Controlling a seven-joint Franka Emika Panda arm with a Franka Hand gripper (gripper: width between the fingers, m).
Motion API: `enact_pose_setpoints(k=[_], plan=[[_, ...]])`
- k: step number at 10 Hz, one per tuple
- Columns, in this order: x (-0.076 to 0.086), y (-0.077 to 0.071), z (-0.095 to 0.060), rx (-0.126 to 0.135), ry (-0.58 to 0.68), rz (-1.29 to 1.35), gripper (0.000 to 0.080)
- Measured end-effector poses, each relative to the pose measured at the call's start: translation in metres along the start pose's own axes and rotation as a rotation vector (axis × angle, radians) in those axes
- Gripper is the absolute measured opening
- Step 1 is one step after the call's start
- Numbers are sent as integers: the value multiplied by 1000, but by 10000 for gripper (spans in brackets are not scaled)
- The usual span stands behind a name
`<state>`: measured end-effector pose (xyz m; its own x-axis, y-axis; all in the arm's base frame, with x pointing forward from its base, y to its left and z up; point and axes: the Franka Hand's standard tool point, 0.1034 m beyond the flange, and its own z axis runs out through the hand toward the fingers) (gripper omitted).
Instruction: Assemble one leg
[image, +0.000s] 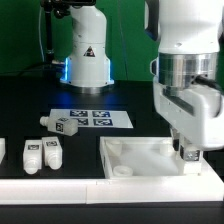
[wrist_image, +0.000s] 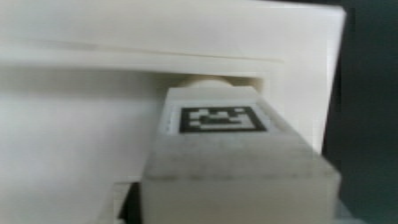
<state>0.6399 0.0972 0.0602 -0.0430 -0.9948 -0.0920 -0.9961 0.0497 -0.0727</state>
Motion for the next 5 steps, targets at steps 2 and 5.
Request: enact_pose_setpoints(k=[2,5], plan=[[-1,1,0,-2,-1,97,284],[-1,1,1,-2,1,37,470]])
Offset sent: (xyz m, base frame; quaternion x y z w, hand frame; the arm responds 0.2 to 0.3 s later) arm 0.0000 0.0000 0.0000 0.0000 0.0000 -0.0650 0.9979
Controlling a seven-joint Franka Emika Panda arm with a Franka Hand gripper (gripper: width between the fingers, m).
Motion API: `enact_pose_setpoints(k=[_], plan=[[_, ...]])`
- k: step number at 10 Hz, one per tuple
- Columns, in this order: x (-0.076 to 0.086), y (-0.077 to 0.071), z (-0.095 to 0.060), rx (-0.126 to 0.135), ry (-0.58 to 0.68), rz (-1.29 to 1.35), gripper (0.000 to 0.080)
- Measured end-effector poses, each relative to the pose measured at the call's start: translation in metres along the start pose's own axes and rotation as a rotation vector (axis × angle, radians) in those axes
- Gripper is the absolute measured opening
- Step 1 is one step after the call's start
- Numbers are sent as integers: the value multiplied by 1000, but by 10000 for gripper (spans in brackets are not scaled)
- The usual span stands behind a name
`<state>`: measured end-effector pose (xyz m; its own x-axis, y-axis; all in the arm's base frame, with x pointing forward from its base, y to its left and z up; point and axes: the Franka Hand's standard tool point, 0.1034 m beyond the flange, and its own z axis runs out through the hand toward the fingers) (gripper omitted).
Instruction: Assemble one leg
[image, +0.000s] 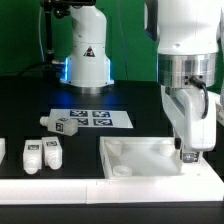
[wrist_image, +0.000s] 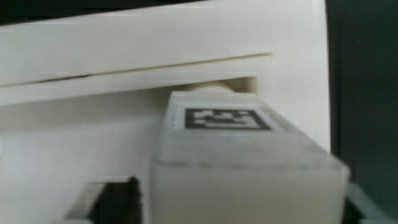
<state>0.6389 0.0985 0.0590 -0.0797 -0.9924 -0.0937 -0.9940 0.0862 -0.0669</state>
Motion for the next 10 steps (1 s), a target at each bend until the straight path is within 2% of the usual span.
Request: enact_pose_setpoints(k=[1,2,3,4,7,9,10], plan=[[-1,0,1,1,-6,-283,588],[-4,2,2,-6,-17,-437,630],[-9,2,1,-1,-22,-540,630],[-12,0,-3,34,-11,-611,647],[-10,1,-2,32,-4,-777,649],[-15,1,-3,21,21,-1235,649],[-13,0,-3,23,18,-1283,649]])
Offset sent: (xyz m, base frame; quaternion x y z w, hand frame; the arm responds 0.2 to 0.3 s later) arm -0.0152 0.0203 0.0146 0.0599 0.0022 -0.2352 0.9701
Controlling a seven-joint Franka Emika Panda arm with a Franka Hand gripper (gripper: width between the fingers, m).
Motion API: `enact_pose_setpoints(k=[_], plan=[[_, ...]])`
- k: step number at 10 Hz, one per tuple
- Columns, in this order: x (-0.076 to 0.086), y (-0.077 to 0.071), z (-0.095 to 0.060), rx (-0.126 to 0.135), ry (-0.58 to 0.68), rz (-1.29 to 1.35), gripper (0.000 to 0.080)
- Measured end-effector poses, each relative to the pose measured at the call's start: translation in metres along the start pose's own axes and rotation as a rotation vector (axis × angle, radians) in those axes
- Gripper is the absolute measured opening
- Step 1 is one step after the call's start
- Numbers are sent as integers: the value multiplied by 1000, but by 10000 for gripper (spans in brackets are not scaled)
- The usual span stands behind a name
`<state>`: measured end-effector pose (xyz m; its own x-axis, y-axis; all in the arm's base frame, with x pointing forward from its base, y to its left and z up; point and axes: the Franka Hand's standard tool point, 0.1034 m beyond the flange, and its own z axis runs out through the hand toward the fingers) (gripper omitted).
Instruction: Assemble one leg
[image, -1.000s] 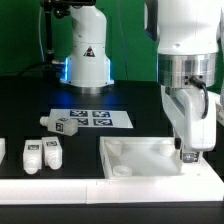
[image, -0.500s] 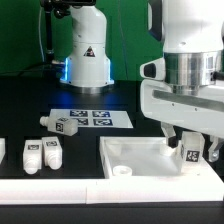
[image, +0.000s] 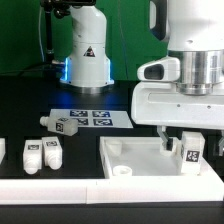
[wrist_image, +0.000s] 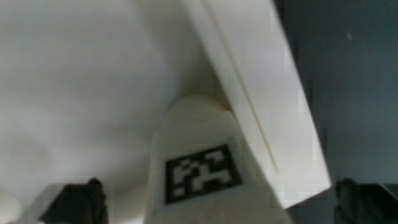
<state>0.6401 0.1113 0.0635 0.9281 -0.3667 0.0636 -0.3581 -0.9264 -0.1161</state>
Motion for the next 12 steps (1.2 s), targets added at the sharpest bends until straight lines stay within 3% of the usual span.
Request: enact_pose_setpoints(k=[1,2,3,4,6,10,12], plan=[[0,0,0,-1,0,36,640],[-1,0,0,-1,0,59,483],[-1,0,0,-1,-1,96,483],[-1,0,1,-1,-1,151,284],[-1,0,0,0,-1,302,284],[2,0,1,20,-24,1109,284],[2,0,1,22,-32,1323,284]])
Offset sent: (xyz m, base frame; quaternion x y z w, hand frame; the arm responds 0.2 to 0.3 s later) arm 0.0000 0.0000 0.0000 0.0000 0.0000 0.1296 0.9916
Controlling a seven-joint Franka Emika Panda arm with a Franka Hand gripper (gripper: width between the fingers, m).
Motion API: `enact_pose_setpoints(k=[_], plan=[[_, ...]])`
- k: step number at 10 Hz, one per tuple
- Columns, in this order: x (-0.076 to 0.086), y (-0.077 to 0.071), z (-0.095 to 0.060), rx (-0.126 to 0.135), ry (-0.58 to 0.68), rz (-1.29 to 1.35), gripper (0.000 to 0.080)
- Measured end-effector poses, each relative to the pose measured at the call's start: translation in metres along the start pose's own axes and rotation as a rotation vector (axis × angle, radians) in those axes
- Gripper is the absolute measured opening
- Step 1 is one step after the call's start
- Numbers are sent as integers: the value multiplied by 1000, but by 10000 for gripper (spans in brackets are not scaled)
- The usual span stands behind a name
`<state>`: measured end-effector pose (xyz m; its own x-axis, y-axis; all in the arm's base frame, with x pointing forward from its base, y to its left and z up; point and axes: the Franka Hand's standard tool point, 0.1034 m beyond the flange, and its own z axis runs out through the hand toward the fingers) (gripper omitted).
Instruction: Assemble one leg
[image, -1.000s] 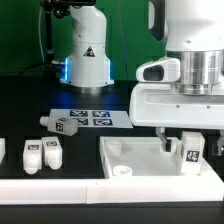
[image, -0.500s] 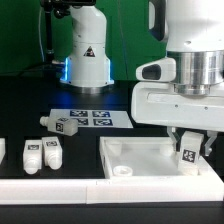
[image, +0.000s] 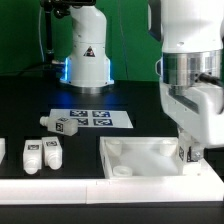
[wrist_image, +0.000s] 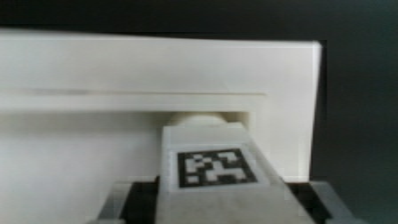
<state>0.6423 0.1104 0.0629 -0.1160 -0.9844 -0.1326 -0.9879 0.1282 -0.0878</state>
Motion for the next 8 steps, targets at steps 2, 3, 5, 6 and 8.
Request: enact_pose_setpoints(k=[2,3,5,6,8], plan=[[-1,0,0,3,0,23,285],[-1,0,1,3,0,-19,285],[-3,-4,-1,29,2,-285,598],[-4,-5,-1,39,0,-506,598],[1,-3,1,23,-12,-675,641]])
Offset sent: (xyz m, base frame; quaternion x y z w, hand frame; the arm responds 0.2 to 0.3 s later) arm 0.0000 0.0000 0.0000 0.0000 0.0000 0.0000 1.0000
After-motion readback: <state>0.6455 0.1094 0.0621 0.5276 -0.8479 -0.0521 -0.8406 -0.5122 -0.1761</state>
